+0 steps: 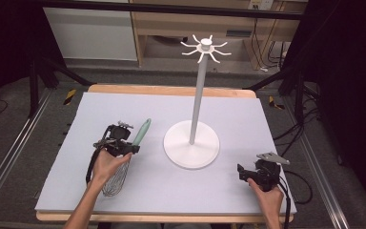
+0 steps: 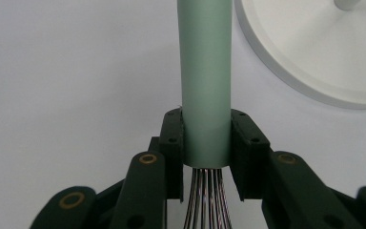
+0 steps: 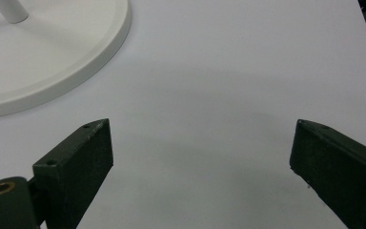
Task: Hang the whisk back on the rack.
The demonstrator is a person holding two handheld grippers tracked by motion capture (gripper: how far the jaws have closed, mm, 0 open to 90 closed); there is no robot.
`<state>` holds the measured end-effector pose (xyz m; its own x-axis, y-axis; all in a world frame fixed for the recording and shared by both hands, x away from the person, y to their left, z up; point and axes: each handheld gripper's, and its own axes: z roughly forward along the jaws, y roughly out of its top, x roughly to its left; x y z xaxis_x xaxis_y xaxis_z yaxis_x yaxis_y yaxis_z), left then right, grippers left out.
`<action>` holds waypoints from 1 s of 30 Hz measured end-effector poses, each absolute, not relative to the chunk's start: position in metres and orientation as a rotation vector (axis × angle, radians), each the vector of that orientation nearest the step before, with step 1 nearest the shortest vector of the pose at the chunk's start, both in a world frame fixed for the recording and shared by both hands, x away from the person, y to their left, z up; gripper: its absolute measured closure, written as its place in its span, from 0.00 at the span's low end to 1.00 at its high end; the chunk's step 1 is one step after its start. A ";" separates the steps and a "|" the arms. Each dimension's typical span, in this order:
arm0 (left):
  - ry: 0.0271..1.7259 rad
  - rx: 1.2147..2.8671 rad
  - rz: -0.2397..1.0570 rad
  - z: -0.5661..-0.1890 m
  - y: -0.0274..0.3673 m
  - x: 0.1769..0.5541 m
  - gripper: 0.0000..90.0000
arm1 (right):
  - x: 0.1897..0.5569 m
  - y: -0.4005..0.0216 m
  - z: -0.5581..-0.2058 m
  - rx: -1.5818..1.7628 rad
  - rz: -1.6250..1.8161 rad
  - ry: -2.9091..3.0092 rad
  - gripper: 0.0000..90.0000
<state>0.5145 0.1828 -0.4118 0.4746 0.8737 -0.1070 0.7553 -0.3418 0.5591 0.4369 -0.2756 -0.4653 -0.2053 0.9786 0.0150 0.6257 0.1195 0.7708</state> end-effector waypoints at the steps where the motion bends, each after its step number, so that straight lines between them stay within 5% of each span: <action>1: 1.343 2.172 0.291 -0.411 0.184 0.513 0.76 | 0.437 -0.276 -0.465 1.547 0.905 1.894 0.09; 30: 1.194 1.866 0.454 -0.359 0.217 0.474 0.76 | 0.436 -0.275 -0.465 1.552 0.916 1.886 0.09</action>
